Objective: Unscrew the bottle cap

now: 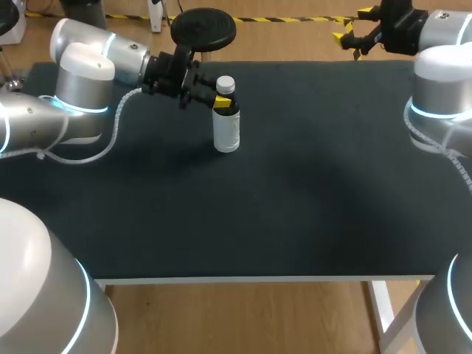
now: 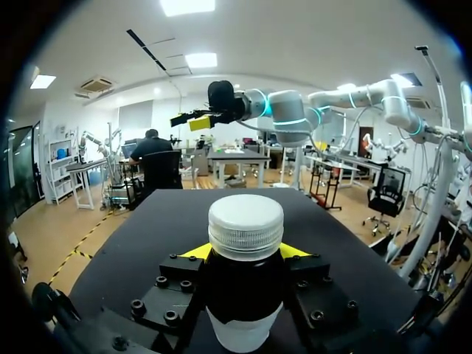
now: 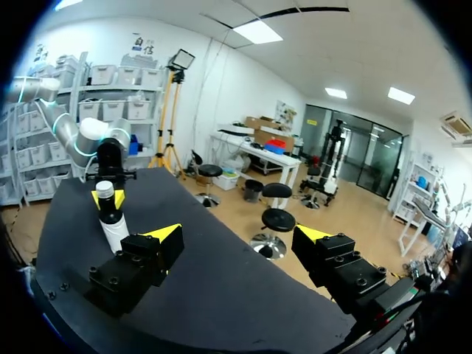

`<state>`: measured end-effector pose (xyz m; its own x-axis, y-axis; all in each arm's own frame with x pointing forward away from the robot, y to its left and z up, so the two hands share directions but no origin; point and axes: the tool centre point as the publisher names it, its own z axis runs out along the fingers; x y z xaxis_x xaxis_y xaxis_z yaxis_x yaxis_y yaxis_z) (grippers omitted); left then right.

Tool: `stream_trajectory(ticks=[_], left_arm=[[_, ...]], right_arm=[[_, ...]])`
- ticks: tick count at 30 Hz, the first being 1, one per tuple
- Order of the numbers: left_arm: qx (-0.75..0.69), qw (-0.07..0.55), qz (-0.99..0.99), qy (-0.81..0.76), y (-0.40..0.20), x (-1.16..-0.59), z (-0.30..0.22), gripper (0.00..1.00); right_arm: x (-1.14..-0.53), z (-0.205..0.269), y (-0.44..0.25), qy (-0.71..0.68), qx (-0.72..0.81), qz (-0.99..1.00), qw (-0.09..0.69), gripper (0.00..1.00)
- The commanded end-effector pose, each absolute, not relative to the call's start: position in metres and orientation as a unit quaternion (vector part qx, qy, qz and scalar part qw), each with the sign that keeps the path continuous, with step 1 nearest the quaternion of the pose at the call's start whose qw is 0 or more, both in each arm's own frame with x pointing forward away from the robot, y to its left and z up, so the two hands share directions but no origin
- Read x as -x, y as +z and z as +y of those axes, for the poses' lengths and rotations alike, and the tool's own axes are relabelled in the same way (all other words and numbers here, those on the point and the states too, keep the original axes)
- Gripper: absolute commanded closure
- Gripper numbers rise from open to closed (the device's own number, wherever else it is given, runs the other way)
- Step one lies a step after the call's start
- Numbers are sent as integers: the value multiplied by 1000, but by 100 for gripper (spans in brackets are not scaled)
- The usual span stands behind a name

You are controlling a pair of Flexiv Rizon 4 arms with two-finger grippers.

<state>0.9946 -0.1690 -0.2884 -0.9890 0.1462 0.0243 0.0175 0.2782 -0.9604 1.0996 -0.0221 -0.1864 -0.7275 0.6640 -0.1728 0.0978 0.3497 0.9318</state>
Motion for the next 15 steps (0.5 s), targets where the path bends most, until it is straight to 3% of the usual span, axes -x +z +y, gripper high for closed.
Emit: stream_trajectory(ticks=[1,9,15], left_arm=[[53,55,-797,600,-289,-996,-168,100],[53,55,-797,600,-289,-996,-168,100],[53,55,-797,600,-289,-996,-168,100]], right_arm=[[-1107,-26,-189,543,-151,810,165,0],[-1094,-12,-193,575,-52,814,65,0],[-1087,-8,-197,568,-24,821,43,0]])
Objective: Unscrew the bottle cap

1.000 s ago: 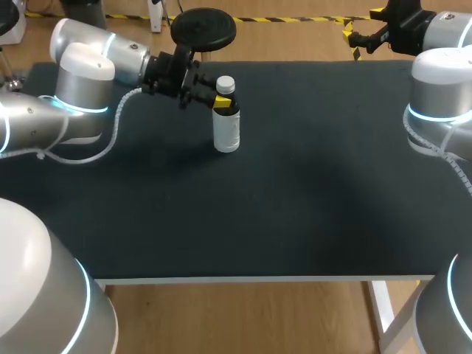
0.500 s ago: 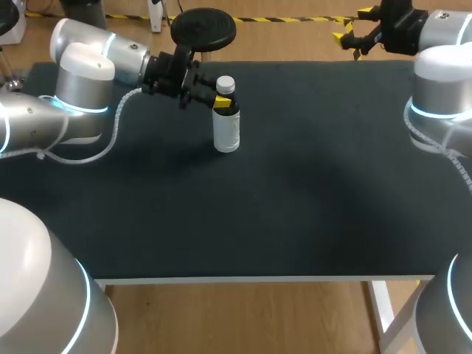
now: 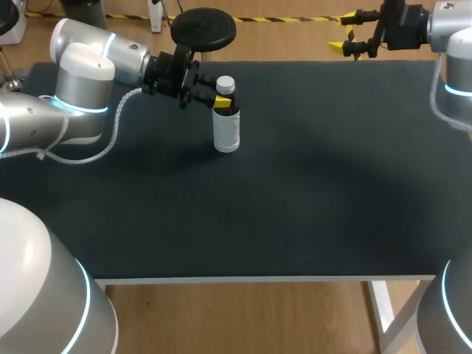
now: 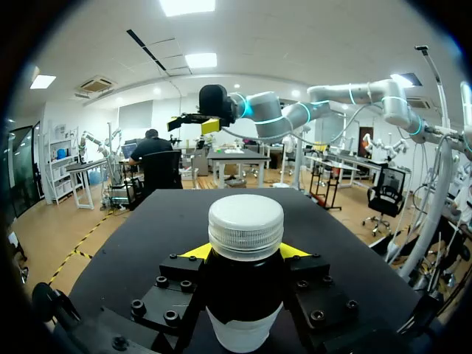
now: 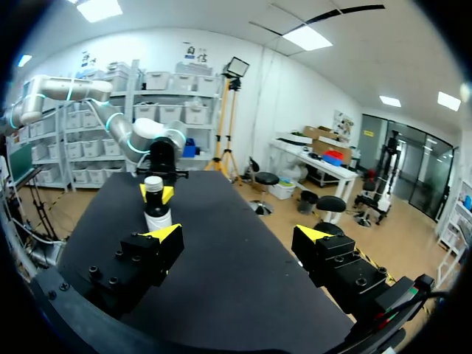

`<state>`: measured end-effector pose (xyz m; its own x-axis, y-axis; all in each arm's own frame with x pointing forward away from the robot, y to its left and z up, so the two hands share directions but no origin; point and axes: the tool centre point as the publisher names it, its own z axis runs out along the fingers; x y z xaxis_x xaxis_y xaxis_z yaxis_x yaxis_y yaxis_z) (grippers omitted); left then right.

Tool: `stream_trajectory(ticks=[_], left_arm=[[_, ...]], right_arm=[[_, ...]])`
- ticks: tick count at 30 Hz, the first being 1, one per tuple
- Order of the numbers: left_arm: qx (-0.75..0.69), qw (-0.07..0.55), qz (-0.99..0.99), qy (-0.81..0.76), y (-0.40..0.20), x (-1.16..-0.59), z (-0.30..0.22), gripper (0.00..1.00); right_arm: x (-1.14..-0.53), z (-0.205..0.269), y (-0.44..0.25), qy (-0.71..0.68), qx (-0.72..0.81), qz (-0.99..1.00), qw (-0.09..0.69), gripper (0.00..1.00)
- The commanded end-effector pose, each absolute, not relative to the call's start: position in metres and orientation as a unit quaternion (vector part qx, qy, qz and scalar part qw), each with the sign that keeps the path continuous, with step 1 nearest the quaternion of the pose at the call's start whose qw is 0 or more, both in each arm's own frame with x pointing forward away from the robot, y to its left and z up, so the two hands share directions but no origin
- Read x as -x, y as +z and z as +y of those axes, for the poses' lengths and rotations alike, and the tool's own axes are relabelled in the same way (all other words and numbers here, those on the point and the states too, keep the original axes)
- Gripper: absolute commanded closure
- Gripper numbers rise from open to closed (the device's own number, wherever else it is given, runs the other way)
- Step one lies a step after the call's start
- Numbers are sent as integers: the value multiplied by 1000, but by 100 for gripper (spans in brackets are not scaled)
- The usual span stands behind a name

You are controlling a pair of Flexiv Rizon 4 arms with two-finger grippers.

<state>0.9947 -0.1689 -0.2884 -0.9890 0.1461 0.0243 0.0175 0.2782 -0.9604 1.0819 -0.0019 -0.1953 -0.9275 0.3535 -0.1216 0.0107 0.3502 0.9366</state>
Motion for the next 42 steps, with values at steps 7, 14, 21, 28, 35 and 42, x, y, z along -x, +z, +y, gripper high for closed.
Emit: stream_trajectory(ticks=[7,14,21,28,35,42], left_arm=[[53,55,-797,600,-289,-996,-168,100],[53,55,-797,600,-289,-996,-168,100],[53,55,-797,600,-289,-996,-168,100],[53,55,-797,600,-289,-996,-168,100],[53,55,-797,600,-289,-996,-168,100],[53,55,-797,600,-289,-996,-168,100]], right_arm=[[-1087,-8,-197,568,-24,821,43,0],[-1087,-8,-197,568,-24,821,43,0],[-1088,23,-204,565,2,825,34,0],[-1083,59,-211,579,21,815,24,0],[-1075,96,-219,586,40,809,-12,0],[-1069,131,-229,586,56,807,-53,0]])
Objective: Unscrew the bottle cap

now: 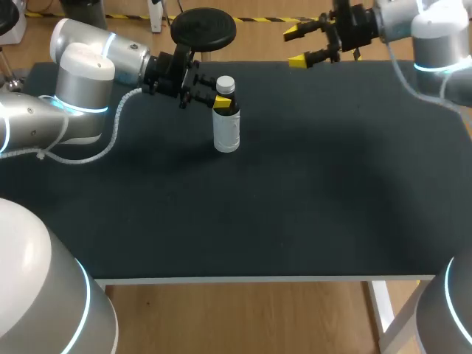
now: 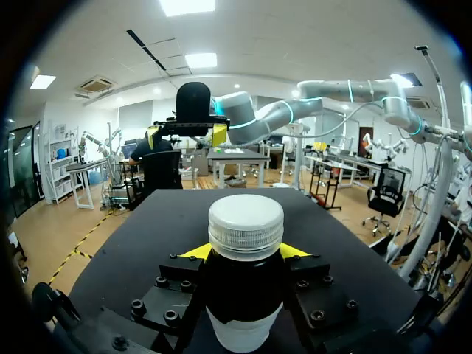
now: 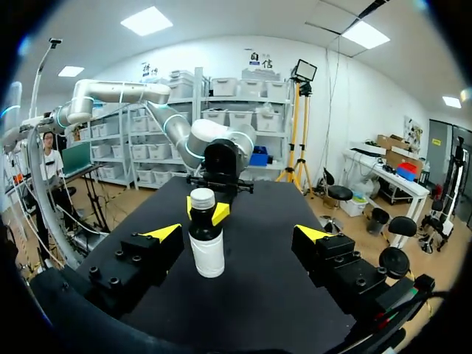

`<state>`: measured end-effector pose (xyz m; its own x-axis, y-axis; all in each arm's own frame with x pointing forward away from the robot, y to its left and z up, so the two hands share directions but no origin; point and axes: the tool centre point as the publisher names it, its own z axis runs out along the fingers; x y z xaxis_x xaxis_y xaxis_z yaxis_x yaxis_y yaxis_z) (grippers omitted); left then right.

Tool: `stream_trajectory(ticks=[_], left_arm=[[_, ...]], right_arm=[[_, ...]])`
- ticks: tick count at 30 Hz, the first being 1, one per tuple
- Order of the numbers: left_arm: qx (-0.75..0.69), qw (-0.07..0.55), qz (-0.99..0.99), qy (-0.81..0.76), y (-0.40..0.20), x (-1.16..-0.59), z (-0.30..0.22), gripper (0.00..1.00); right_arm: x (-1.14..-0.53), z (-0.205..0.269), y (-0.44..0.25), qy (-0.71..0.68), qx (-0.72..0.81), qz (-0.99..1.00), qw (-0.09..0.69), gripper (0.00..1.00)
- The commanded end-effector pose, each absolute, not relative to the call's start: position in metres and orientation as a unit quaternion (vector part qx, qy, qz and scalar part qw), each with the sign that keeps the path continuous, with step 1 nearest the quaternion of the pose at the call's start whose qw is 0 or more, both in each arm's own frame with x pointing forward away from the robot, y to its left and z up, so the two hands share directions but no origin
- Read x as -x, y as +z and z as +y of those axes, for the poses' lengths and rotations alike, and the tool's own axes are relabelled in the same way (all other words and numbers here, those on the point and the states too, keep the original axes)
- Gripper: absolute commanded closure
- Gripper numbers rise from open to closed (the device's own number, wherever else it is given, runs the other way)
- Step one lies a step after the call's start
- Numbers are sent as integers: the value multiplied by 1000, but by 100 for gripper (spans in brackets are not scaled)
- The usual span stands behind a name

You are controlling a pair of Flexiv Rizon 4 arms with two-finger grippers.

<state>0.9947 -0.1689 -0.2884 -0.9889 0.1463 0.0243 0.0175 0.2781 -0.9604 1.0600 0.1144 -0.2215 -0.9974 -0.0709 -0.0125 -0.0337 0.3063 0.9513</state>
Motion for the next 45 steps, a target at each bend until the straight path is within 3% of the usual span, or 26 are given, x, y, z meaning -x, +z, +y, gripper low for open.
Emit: stream_trajectory(ticks=[1,17,31,45], left_arm=[[53,55,-797,600,-289,-996,-168,100],[53,55,-797,600,-289,-996,-168,100],[53,55,-797,600,-289,-996,-168,100],[53,55,-797,600,-289,-996,-168,100]], right_arm=[[-1068,135,-231,-585,-55,-807,57,0],[-1046,202,-250,-583,-80,-799,124,0],[-1026,210,-244,-548,-66,-831,76,0],[-1007,211,-243,-551,-56,-828,83,0]])
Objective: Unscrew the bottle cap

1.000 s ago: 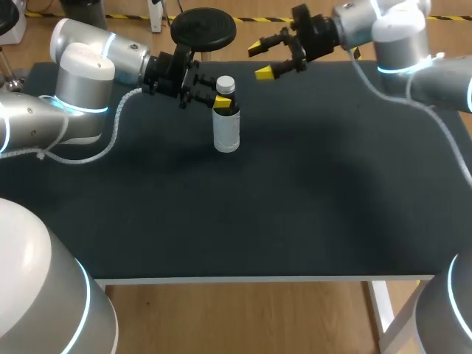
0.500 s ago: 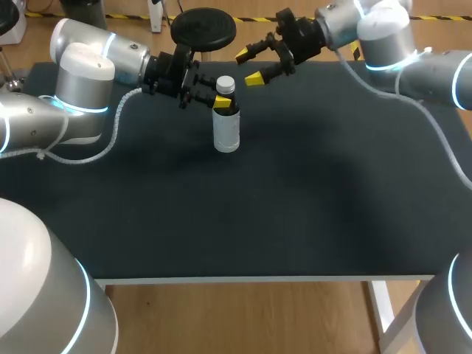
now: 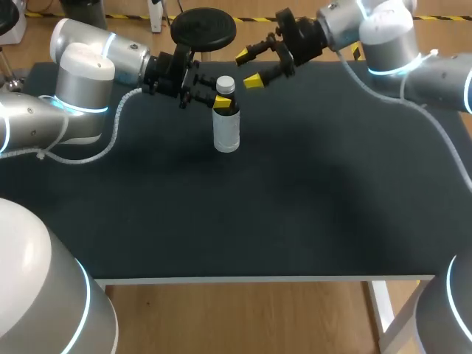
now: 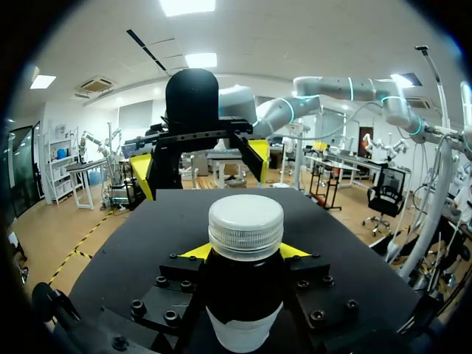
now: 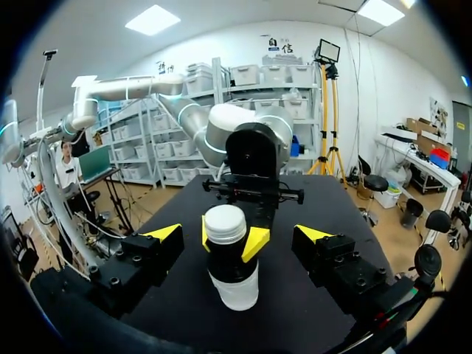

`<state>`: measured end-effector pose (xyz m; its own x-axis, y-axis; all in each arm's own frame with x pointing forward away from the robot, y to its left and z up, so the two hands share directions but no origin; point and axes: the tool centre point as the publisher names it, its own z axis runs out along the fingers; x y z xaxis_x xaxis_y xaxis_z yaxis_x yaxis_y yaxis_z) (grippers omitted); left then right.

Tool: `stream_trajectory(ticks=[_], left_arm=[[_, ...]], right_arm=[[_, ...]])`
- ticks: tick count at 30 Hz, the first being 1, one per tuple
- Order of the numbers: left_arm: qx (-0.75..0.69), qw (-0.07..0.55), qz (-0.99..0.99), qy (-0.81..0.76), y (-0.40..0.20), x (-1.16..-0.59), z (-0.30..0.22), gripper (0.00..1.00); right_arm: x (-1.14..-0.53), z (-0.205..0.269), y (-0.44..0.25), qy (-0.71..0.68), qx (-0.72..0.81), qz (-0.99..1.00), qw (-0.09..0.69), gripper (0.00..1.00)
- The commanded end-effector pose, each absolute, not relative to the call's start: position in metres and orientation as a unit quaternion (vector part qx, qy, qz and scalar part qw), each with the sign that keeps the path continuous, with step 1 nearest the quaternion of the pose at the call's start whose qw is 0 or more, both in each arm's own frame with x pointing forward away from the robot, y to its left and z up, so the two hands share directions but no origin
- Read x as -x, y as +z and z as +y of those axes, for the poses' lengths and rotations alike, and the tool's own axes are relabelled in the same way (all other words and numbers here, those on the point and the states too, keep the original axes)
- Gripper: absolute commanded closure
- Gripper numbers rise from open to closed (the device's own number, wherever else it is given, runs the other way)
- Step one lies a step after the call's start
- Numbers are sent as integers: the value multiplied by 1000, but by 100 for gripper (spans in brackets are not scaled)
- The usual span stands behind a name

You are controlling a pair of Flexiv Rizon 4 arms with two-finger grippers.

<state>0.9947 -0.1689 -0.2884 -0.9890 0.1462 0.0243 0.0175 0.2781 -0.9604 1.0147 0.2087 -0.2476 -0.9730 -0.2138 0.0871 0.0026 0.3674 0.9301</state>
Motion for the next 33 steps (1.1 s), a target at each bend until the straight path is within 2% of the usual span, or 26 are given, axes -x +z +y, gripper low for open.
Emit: stream_trajectory(ticks=[1,18,33], left_arm=[[53,55,-797,600,-289,-996,-168,100],[53,55,-797,600,-289,-996,-168,100],[53,55,-797,600,-289,-996,-168,100]], right_arm=[[-1007,212,-244,-549,-56,-830,83,0],[-1005,240,-254,-520,-73,-845,99,0],[-1000,246,-254,-512,-74,-851,94,0]])
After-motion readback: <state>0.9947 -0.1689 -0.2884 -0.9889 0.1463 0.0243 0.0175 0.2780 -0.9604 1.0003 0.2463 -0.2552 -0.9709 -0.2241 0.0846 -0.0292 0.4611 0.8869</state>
